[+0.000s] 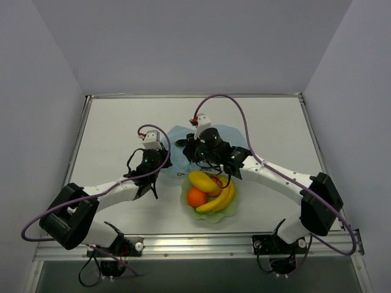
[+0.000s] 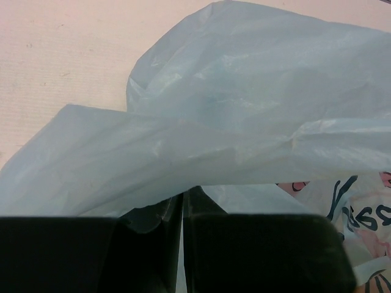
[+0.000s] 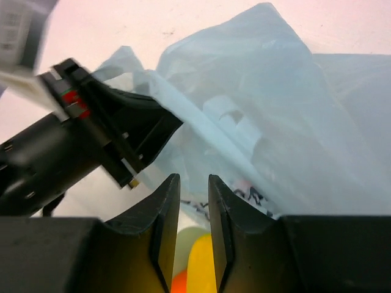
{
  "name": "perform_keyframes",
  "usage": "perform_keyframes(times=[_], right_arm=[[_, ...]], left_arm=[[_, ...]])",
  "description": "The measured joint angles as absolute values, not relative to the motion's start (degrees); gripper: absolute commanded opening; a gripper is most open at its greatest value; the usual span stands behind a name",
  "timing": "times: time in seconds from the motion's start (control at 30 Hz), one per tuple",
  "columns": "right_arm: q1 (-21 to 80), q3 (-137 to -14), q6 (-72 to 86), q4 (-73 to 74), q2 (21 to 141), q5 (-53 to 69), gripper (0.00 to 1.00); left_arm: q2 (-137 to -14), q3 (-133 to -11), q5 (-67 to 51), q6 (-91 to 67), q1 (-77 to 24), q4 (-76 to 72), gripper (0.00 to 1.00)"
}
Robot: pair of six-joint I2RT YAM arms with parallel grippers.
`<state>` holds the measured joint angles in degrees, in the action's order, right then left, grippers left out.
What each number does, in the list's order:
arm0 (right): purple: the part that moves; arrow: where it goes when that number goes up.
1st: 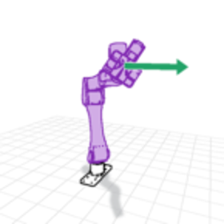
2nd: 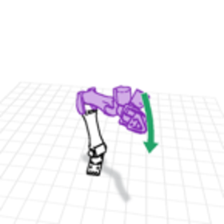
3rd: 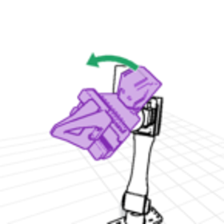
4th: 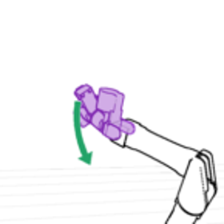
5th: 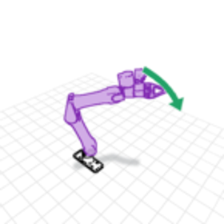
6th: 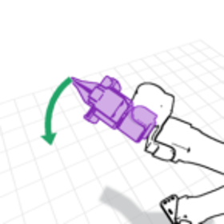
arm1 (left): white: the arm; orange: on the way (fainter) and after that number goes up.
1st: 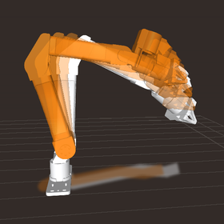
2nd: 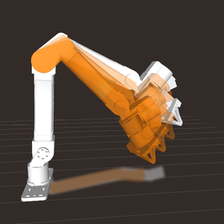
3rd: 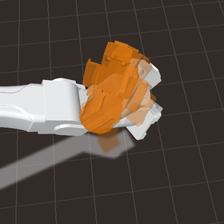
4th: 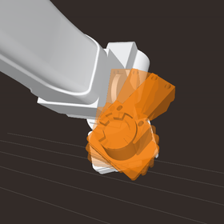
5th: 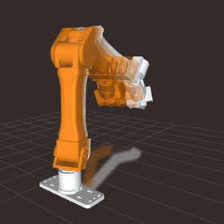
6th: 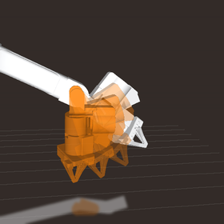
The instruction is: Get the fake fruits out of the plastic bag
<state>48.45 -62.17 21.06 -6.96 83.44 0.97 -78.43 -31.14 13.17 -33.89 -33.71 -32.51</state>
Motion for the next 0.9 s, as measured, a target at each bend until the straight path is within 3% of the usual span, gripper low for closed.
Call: perform_keyframes(times=[0.17,0.27,0.4,0.6,0.9], right_arm=[[48.42,-62.26,20.99,-13.69,93.71,-2.24,0.23],[48.42,-63.96,20.6,-15.64,99.68,-5.39,0.32],[48.42,-68.05,20.51,-18.11,106.72,-10.87,0.54],[48.36,-75.75,21.76,-21.19,115.28,-18.79,0.73],[47.46,-79.42,25.17,-23.92,122.74,-25.56,0.72]], left_arm=[[-78.43,-31.11,13.1,-33.89,-33.71,-32.71,0.03],[-78.43,-31.11,13.15,-33.89,-33.71,-32.86,0.02],[-78.43,-31.11,13.26,-33.87,-33.71,-32.84,0.02],[-78.5,-31.11,13.37,-33.87,-33.71,-32.86,0.02],[-78.96,-31.11,13.74,-33.8,-33.28,-32.73,0.02]])
